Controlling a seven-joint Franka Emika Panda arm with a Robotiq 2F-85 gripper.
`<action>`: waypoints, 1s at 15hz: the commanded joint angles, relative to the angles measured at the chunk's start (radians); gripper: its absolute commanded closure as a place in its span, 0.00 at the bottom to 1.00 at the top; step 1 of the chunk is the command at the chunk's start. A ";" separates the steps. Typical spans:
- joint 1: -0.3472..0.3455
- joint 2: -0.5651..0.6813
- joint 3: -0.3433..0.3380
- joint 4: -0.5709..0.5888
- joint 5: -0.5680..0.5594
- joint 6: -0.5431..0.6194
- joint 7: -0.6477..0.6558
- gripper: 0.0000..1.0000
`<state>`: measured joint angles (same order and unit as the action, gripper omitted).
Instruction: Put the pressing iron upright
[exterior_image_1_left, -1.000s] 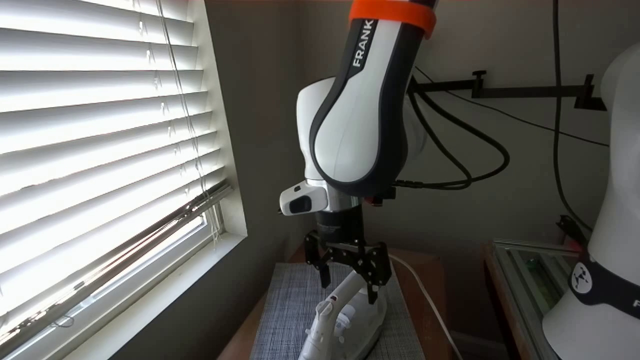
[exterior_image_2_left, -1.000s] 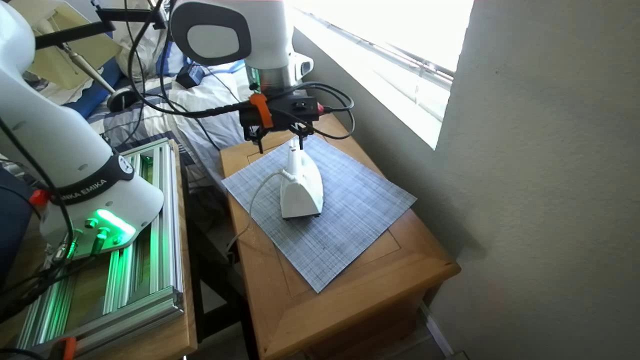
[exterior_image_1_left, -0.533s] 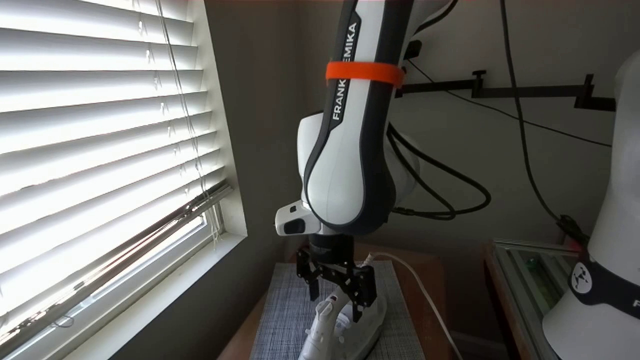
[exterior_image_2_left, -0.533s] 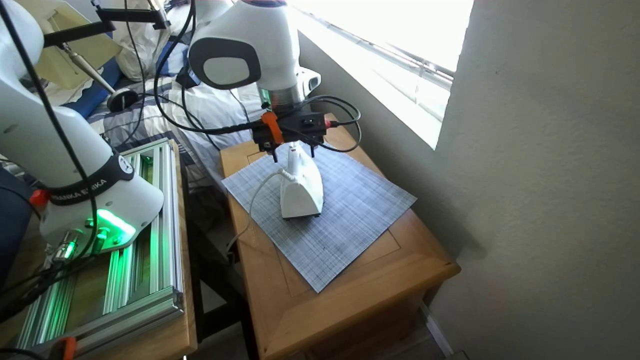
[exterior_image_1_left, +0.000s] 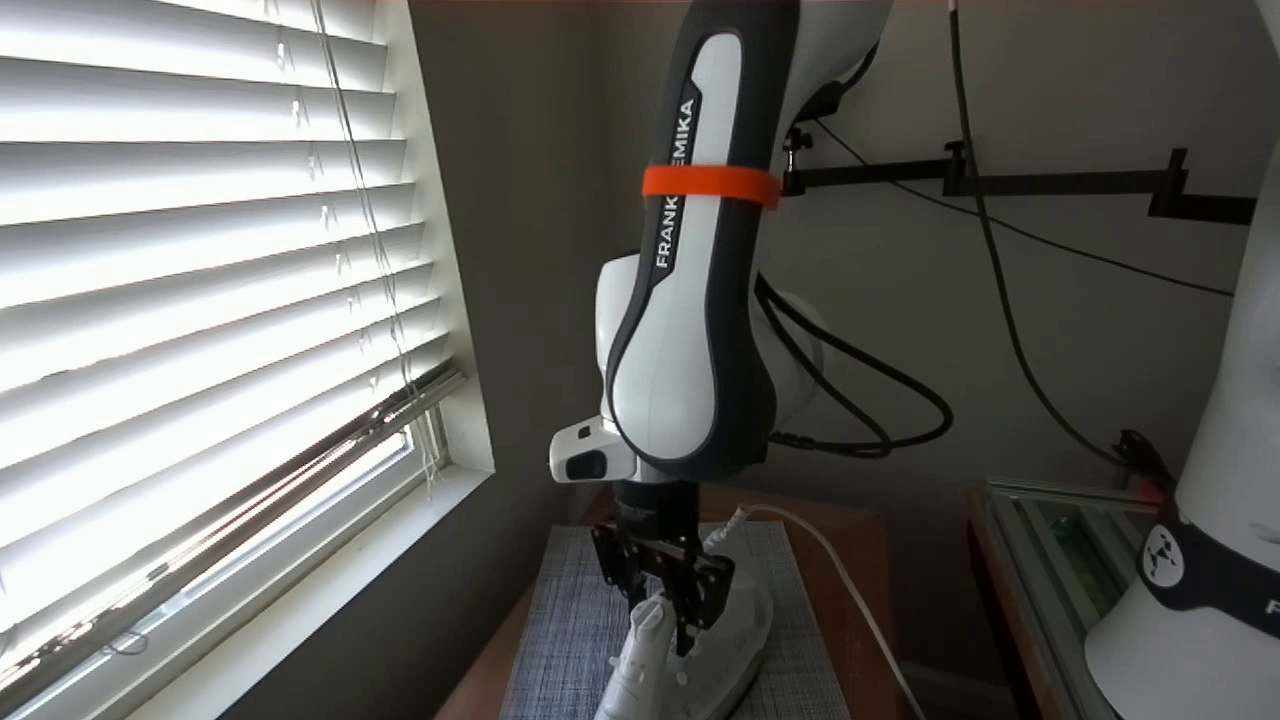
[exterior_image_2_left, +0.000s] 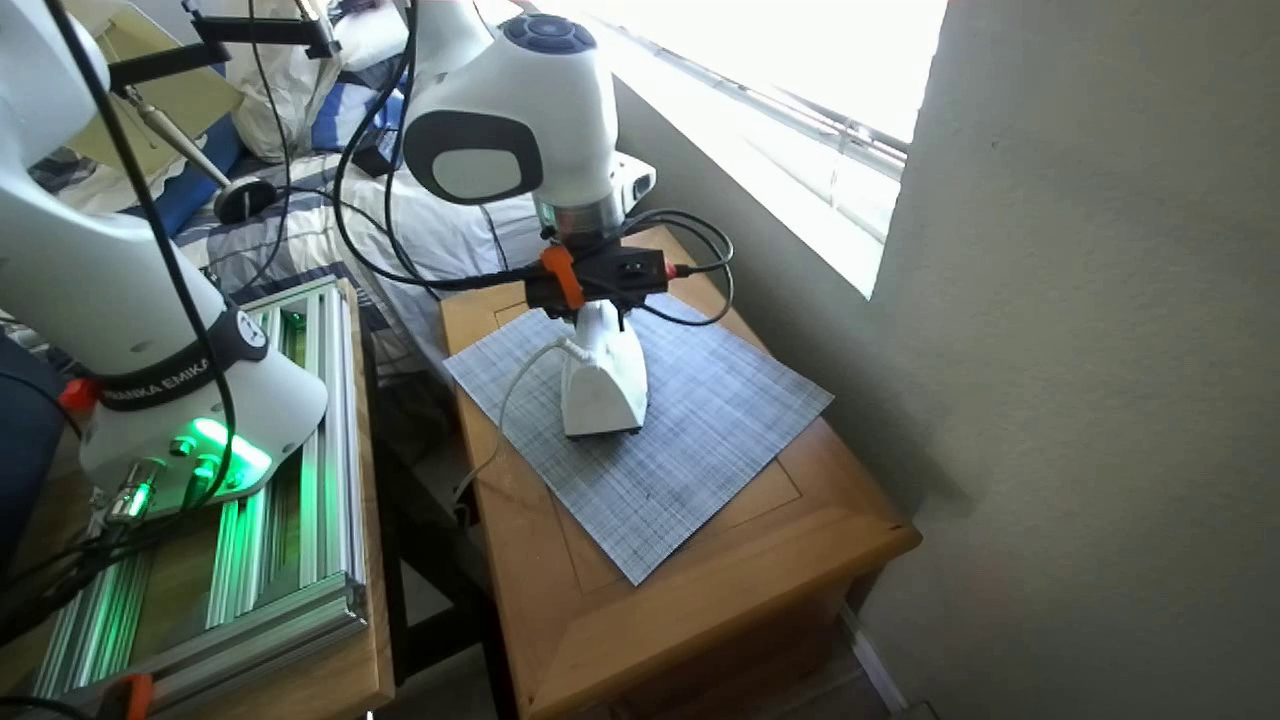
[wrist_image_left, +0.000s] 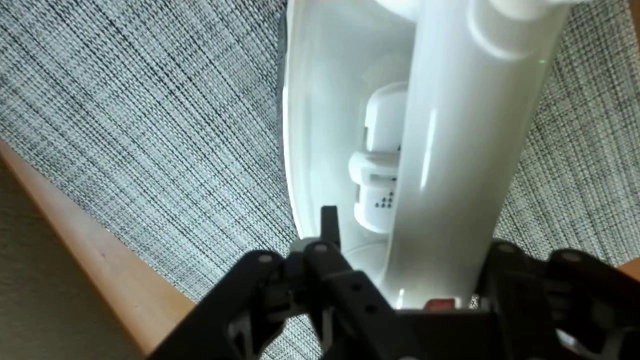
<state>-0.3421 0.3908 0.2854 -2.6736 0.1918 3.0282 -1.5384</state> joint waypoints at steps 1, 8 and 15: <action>-0.084 0.052 0.048 0.028 -0.057 0.019 0.008 0.76; -0.273 0.095 0.208 0.048 -0.052 -0.013 -0.015 0.62; -0.447 0.124 0.354 0.046 -0.070 -0.030 -0.014 0.69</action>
<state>-0.7124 0.4765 0.5872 -2.6509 0.1517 3.0153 -1.5404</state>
